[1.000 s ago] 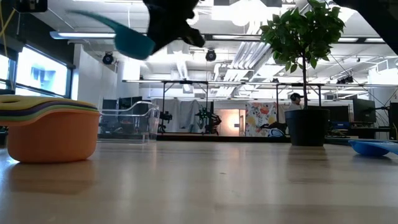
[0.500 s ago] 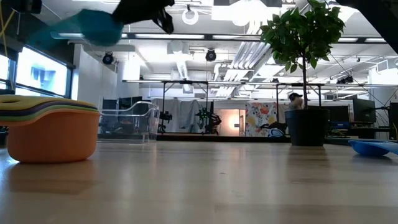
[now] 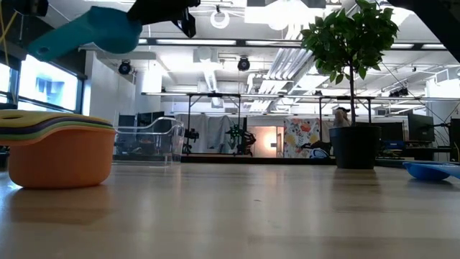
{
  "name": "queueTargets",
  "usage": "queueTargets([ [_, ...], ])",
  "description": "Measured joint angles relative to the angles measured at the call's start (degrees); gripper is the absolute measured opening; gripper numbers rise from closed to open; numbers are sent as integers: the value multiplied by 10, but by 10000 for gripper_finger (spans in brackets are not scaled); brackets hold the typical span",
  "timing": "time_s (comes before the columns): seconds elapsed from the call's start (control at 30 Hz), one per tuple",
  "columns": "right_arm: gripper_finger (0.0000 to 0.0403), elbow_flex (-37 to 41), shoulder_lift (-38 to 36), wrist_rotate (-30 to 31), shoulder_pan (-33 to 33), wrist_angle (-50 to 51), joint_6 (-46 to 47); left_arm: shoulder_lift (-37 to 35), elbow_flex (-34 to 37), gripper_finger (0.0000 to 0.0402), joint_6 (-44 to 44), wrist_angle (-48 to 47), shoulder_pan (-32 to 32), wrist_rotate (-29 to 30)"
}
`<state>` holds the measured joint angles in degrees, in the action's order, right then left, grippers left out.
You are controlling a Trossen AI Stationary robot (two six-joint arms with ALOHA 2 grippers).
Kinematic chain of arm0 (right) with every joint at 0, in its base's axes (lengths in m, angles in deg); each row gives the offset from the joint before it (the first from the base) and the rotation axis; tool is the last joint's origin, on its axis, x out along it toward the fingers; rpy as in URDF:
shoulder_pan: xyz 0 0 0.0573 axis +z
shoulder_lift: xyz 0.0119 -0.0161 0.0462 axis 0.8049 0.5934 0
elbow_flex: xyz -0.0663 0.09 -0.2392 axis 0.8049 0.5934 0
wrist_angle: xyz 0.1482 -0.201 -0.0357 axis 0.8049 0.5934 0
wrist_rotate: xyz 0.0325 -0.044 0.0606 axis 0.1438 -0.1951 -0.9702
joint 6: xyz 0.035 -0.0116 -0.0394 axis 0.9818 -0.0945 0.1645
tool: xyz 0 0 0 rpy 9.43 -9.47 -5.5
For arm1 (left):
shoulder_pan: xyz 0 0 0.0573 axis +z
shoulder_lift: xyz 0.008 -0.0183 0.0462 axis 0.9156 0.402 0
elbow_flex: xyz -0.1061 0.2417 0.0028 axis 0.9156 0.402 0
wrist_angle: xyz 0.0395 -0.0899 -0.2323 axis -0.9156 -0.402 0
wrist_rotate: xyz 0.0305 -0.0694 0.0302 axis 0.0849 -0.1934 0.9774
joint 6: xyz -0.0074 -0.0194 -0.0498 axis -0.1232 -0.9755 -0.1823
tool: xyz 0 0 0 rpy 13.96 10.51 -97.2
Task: Nest measuring cups in basket
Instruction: Stack the light blue measuring cup on top of the yellow measuring cup
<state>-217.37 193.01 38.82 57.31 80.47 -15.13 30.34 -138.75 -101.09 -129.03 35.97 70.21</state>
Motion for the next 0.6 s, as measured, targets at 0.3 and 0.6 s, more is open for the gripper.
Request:
queueTargets([
  [0.3,0,0,0,-116,-7,-39,10,0,0,62,0,0,0,0],
  [0.6,0,1,25,-205,-20,-75,15,0,0,62,0,-1,0,0],
])
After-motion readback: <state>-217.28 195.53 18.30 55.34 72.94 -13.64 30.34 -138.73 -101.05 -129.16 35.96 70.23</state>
